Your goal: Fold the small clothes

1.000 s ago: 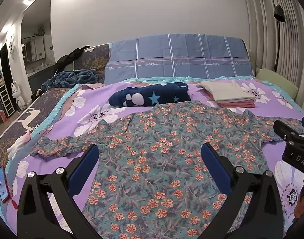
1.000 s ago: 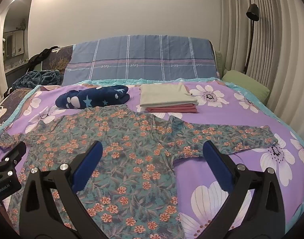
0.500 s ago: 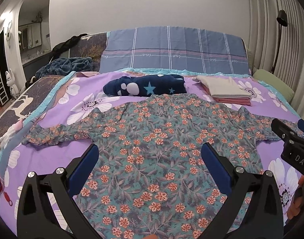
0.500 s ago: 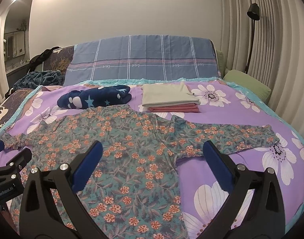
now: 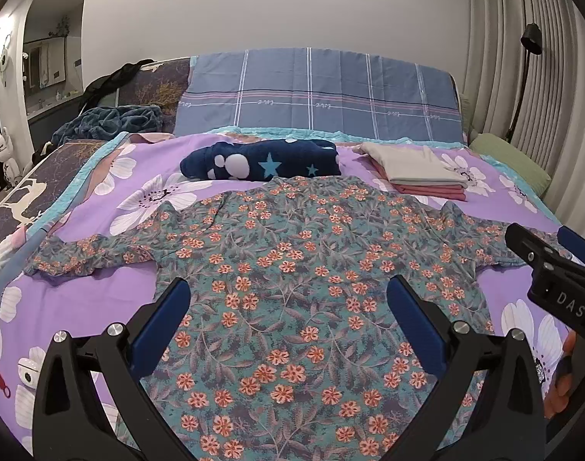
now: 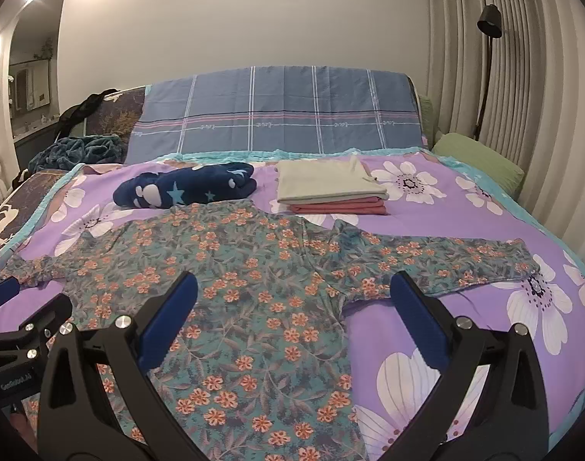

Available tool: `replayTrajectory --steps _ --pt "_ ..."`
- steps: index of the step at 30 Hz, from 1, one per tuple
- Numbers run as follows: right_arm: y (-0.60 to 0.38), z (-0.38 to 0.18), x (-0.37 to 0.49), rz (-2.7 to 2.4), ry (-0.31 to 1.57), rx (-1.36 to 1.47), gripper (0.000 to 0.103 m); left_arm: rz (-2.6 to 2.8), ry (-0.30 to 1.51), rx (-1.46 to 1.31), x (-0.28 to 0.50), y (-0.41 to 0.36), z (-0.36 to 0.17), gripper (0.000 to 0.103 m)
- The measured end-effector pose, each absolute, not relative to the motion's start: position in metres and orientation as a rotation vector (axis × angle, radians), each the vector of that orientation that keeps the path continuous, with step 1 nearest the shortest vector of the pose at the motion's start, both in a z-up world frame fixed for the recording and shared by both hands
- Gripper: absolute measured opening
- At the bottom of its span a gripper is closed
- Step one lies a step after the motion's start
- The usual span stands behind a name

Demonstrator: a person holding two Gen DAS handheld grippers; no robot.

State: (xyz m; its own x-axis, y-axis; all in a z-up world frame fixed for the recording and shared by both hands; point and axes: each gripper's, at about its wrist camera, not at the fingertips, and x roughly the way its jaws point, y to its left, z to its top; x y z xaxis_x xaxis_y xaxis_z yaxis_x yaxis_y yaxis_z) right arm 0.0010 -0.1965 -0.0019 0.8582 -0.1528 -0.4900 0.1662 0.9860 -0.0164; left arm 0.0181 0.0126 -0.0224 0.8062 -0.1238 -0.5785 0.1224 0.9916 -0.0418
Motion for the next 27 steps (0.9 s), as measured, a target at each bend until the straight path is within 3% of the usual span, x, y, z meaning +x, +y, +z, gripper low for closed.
replayTrajectory --steps 27 --pt "-0.1891 -0.0024 0.0034 -0.161 0.53 0.03 0.101 -0.178 0.59 -0.022 0.0145 0.0201 -0.0175 0.102"
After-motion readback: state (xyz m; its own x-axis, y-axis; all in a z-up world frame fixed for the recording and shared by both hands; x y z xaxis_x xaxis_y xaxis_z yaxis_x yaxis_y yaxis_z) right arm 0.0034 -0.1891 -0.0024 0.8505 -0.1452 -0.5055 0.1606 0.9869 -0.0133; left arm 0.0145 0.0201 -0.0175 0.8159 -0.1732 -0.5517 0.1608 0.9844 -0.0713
